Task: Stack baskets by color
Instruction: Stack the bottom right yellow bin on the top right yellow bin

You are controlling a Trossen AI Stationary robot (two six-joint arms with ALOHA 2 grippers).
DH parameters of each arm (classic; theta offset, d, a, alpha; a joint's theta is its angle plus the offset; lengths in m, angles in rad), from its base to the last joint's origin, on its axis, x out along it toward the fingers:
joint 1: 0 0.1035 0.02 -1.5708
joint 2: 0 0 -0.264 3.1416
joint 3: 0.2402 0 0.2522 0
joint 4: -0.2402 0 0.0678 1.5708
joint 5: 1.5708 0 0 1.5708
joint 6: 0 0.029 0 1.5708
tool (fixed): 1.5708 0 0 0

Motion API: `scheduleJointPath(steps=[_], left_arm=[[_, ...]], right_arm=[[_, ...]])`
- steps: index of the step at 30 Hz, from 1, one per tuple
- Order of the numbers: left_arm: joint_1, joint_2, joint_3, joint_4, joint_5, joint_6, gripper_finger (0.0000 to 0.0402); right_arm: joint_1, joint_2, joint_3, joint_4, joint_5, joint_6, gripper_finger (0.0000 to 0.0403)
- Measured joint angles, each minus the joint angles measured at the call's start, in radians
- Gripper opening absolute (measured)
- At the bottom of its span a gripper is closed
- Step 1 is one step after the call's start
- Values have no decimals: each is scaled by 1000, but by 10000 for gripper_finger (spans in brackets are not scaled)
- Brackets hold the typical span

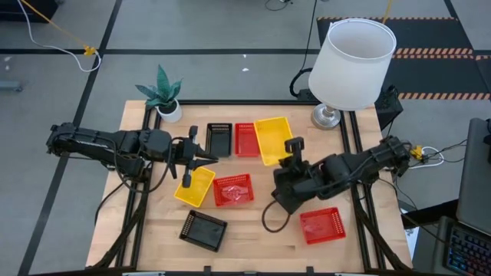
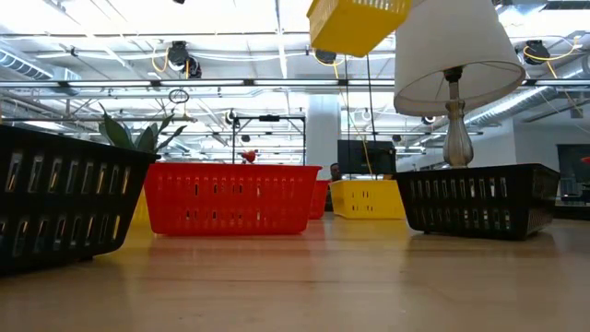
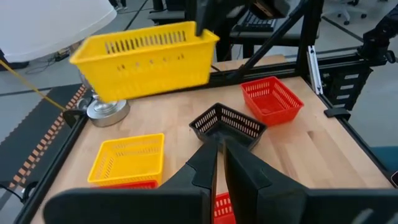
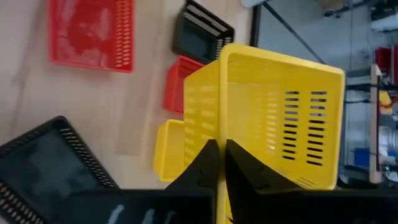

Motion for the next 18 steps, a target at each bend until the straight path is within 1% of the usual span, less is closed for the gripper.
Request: scheduleJointPath(steps=[4, 10, 15, 18], left_arm=[[0, 0, 0, -14, 0, -18, 33], [0, 5, 0, -15, 0, -40, 33], [0, 5, 0, -21, 0, -26, 33], [0, 5, 0, -21, 0, -13, 33]], right_arm=[[-27, 0, 0, 0, 10, 5, 3], [-60, 0, -3, 3, 10, 64, 3], [-87, 0, -37, 15, 10, 57, 4], [-104, 0, -83, 37, 10, 58, 4]])
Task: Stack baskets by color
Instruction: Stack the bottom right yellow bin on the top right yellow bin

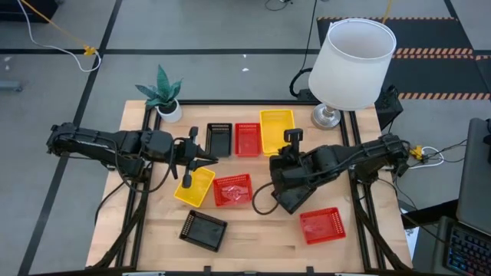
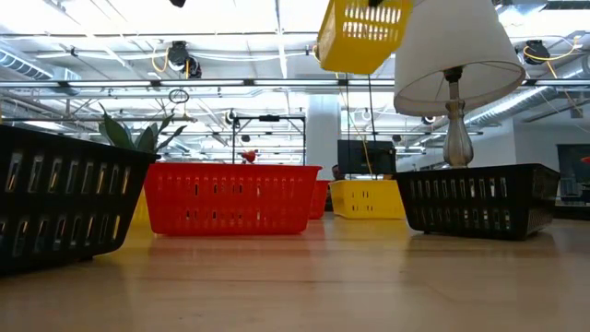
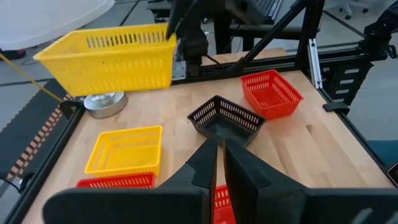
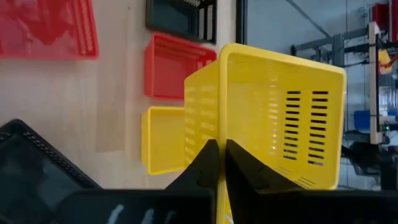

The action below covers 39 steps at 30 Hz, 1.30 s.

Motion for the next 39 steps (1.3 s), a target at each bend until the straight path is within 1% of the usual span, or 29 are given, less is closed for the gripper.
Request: scheduleJointPath(steps=[4, 10, 15, 19, 24, 26, 29, 33, 39], left_arm=[[0, 0, 0, 0, 0, 2, 33], [0, 0, 0, 1, 0, 3, 33], [0, 0, 0, 1, 0, 6, 33], [0, 0, 0, 3, 0, 25, 33], [1, 0, 0, 4, -1, 33, 33], [1, 0, 0, 5, -2, 47, 33], [1, 0, 0, 8, -2, 66, 33], [1, 0, 0, 13, -2, 89, 33], [1, 0, 0, 16, -2, 92, 33]], right_arm=[[-12, 1, -88, 85, 0, -4, 4], [-12, 1, -212, 230, -1, -61, 4], [-17, 1, -274, 262, 0, -117, 4], [-42, -17, -310, 281, -3, -117, 4], [-86, -69, -392, 330, -6, -111, 4], [-103, -100, -444, 383, -17, -127, 4], [-128, -156, -527, 476, -69, -161, 4], [-159, -221, -637, 620, -113, -224, 4], [-204, -280, -776, 780, -119, -313, 4]])
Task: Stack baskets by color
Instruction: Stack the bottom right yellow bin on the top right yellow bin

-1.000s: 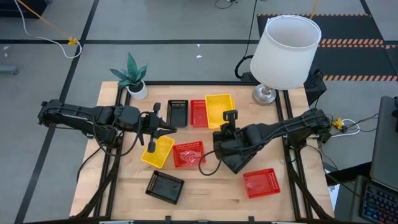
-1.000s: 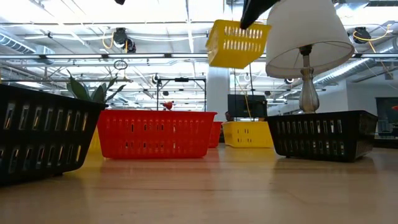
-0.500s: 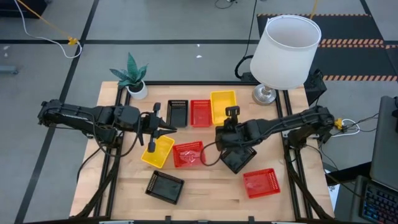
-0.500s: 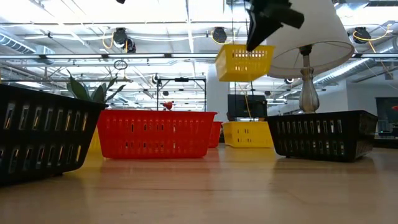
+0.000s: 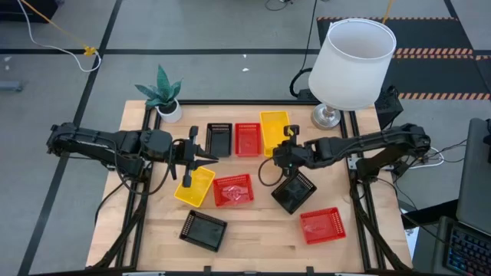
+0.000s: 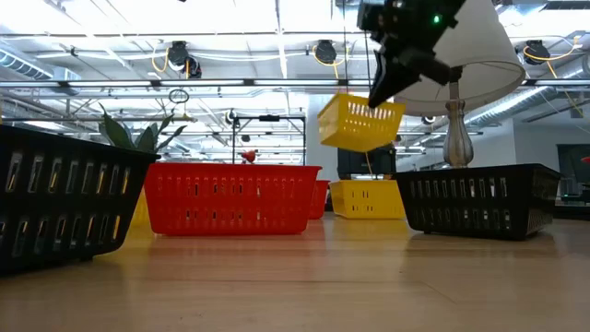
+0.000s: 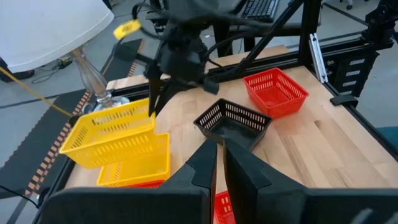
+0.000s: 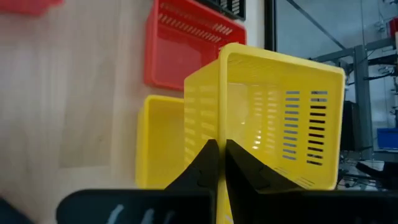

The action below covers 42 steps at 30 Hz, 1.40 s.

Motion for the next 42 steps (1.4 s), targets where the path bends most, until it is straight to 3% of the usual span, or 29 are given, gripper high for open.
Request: scheduleJointPath(steps=[8, 18, 42], left_arm=[[0, 0, 0, 3, 0, 16, 33], [0, 0, 0, 5, -1, -18, 33], [0, 0, 0, -4, -1, -41, 33]], right_arm=[[-37, 5, -53, 87, -45, 4, 4], [-33, 40, -54, 56, -44, 131, 4], [-44, 84, -108, 107, -39, 130, 4]])
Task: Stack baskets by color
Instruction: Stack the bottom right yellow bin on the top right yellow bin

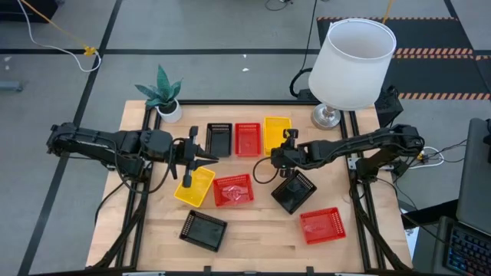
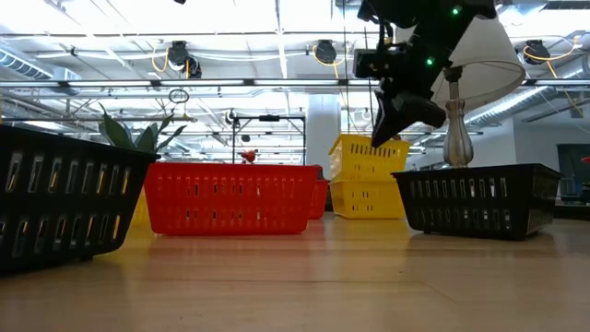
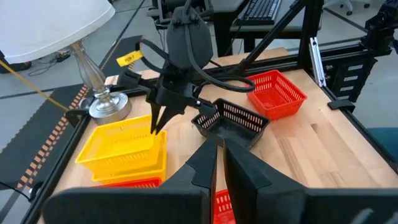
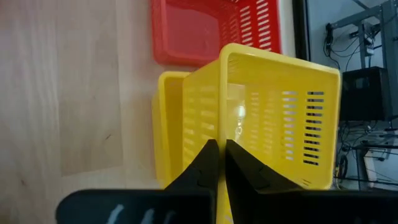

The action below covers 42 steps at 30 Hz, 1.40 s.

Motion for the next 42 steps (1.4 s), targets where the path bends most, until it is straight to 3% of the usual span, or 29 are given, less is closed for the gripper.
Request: scheduleJointPath(steps=[28, 42], left_arm=[[0, 0, 0, 6, 0, 28, 33], [0, 0, 0, 6, 0, 28, 33]], right_arm=[[-13, 0, -53, 47, -8, 11, 6], [-23, 0, -83, 97, -8, 0, 78]])
